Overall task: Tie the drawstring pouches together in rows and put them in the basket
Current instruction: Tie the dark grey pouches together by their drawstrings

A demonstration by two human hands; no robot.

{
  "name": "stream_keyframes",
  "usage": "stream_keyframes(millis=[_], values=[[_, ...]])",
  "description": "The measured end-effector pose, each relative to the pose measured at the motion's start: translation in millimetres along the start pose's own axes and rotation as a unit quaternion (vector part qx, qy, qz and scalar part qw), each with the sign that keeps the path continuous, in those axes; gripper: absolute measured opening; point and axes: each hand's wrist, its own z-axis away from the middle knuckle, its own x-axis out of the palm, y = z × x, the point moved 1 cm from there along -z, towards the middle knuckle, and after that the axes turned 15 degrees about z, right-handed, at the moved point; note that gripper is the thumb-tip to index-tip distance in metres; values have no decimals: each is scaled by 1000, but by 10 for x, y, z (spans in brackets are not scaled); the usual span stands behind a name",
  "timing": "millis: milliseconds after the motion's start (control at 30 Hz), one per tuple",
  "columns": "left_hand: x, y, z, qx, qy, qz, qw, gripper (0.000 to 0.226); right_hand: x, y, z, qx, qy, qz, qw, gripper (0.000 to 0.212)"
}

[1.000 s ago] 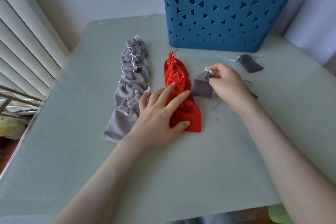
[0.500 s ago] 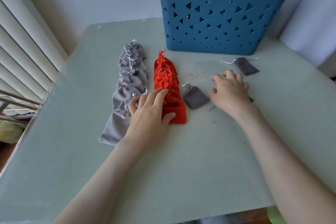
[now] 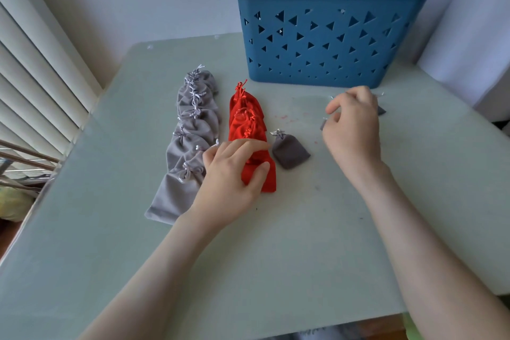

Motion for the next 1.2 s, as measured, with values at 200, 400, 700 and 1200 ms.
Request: stream_keyframes(millis=[200, 400, 700, 1200], values=[[1, 43, 28, -27, -51, 63, 996, 48, -96, -148, 23, 29, -12, -251, 968, 32], [-12, 91, -6, -50, -33, 96, 994, 55, -59, -238, 63, 110, -216, -456, 856, 24], [-51, 104, -23, -94, 30, 160, 982, 2, -34, -332, 152, 14, -355, -526, 773, 22], [-89, 84, -8, -149, 41, 275, 949, 12, 58, 8, -28, 114, -132, -84, 981, 34]])
